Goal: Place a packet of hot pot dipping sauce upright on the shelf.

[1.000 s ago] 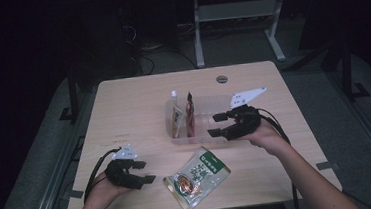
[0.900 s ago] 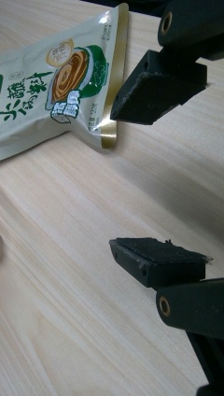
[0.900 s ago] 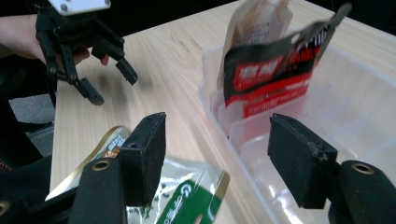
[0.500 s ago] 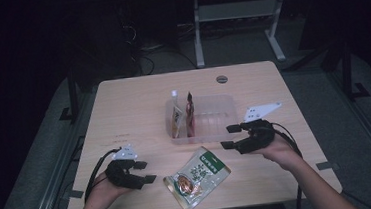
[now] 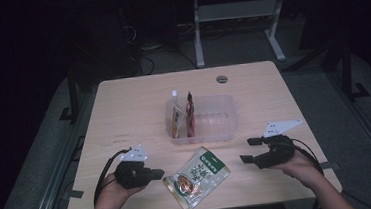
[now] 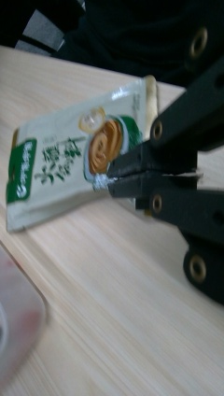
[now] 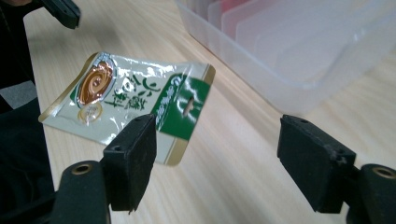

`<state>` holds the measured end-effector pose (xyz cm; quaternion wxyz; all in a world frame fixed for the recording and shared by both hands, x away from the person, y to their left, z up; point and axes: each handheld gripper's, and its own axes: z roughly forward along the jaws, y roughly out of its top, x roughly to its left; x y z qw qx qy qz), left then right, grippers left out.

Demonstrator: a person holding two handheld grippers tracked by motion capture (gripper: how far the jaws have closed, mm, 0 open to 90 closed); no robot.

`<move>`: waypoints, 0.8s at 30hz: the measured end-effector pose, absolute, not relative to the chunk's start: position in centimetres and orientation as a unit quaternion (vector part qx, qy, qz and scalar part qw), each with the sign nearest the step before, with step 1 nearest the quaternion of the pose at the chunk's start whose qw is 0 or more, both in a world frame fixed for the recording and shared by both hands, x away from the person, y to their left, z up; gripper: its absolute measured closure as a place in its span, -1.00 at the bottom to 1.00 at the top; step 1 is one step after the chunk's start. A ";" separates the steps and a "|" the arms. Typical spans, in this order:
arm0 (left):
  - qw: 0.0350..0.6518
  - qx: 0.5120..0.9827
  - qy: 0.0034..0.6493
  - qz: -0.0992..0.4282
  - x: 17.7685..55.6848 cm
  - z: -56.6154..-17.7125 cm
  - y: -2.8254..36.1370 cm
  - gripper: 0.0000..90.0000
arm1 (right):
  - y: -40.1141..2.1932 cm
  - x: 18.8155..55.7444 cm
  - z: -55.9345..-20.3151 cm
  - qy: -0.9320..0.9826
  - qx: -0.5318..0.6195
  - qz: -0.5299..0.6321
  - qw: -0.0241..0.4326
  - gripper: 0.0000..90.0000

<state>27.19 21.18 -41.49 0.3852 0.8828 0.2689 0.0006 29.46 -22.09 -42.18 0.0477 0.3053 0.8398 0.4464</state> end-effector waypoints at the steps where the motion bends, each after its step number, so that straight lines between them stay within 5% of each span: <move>1: 0.386 0.883 0.266 -0.004 27.1 -41.4 20.8 0.99 | -22.1 29.5 -42.2 0.840 0.305 0.446 0.048 -0.40; 24: 0.315 0.924 0.210 -0.057 25.5 -45.0 14.1 1.00 | -21.8 29.9 -43.8 0.850 0.309 0.424 0.033 -0.46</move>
